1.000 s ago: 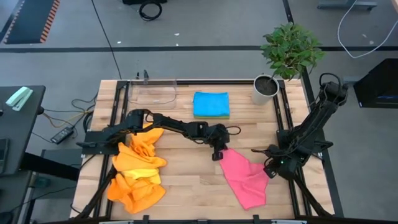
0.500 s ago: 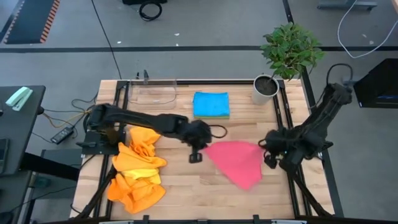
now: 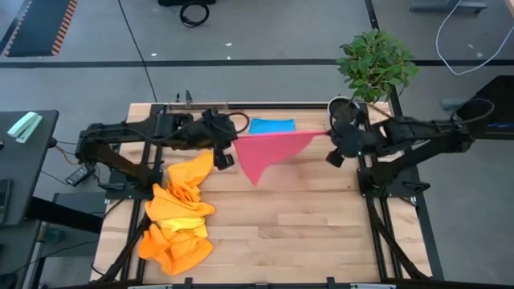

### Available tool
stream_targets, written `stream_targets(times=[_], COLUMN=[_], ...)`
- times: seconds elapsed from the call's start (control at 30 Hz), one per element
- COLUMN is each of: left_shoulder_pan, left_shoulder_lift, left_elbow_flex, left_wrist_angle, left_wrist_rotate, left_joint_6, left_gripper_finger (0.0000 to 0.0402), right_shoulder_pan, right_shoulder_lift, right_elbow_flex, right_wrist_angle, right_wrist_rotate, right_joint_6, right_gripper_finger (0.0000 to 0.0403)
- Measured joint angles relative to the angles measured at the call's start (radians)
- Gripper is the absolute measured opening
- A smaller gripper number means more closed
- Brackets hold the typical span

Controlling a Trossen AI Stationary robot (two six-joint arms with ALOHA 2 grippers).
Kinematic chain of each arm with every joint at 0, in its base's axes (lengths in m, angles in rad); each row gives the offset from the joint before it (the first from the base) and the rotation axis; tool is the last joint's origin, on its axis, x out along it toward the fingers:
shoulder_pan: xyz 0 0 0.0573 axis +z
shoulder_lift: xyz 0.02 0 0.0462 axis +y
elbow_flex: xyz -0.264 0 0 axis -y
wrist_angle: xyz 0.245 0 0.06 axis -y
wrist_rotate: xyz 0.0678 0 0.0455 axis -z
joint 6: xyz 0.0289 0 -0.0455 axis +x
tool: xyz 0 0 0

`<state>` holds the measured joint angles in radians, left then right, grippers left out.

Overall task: Fold microfiber towels
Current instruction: Fold the pink towel

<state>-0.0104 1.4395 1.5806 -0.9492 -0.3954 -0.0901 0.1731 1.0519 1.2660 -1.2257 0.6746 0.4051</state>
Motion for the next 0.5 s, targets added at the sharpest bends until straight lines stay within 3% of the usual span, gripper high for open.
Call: stream_targets(times=[0.13,0.23,0.37,0.5], left_shoulder_pan=[-0.052,-0.150,-0.349,-0.513], left_shoulder_lift=[0.026,0.031,0.038,0.043], left_elbow_flex=[-0.023,-0.142,-0.408,-0.654], left_wrist_angle=[-0.057,0.009,0.277,0.616], left_wrist_rotate=[0.005,0.050,0.098,0.039], left_joint_6=[-0.061,-0.160,-0.382,-0.656], left_gripper_finger=[0.0005,0.0005,0.0005,0.0005], right_shoulder_pan=[0.039,0.153,0.349,0.520], right_shoulder_lift=[0.017,0.040,0.098,0.218], right_elbow_flex=[-0.071,-0.193,-0.393,-0.525], right_wrist_angle=[0.051,0.117,0.405,0.738], right_wrist_rotate=[-0.138,-0.179,-0.247,-0.246], right_joint_6=[0.057,0.202,0.445,0.693], right_gripper_finger=[0.0000,0.0000,0.0000,0.0000])
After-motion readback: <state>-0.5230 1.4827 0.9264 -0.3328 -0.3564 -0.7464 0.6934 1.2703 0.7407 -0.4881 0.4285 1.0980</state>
